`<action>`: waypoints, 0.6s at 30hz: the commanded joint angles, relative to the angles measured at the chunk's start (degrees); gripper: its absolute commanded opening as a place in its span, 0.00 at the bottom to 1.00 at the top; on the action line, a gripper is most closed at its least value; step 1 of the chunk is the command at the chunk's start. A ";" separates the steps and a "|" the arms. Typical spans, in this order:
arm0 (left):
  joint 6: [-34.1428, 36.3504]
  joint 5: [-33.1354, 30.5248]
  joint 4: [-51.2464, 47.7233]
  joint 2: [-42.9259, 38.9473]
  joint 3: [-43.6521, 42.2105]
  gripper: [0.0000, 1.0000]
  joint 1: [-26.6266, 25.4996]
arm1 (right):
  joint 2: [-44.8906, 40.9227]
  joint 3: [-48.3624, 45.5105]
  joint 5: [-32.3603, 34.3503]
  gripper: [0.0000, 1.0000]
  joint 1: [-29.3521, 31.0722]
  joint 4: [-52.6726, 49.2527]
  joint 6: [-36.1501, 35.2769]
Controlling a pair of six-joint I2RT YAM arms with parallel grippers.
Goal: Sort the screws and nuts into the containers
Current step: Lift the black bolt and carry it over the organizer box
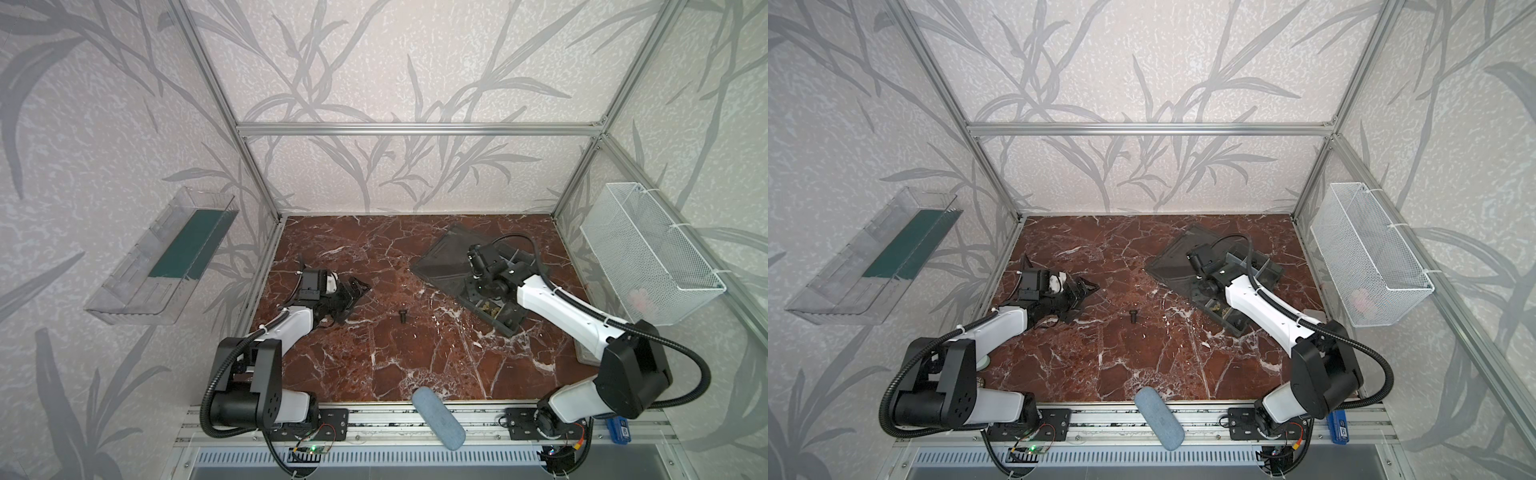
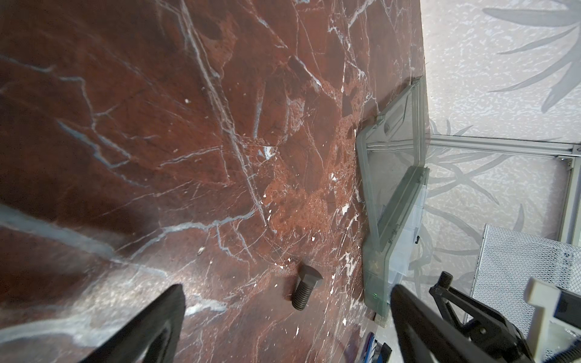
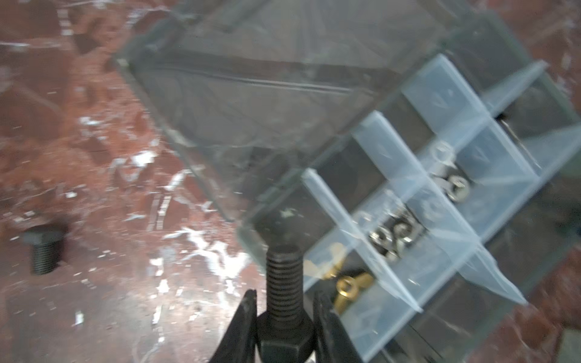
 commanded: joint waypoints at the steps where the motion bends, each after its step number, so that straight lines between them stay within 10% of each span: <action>1: 0.12 0.45 0.74 0.19 0.13 0.99 0.33 | -4.42 -4.21 5.09 0.00 -4.33 -5.68 3.89; 18: -0.06 0.07 -0.24 -0.74 0.61 0.99 0.31 | -7.87 -12.38 2.59 0.00 -16.00 -1.90 3.20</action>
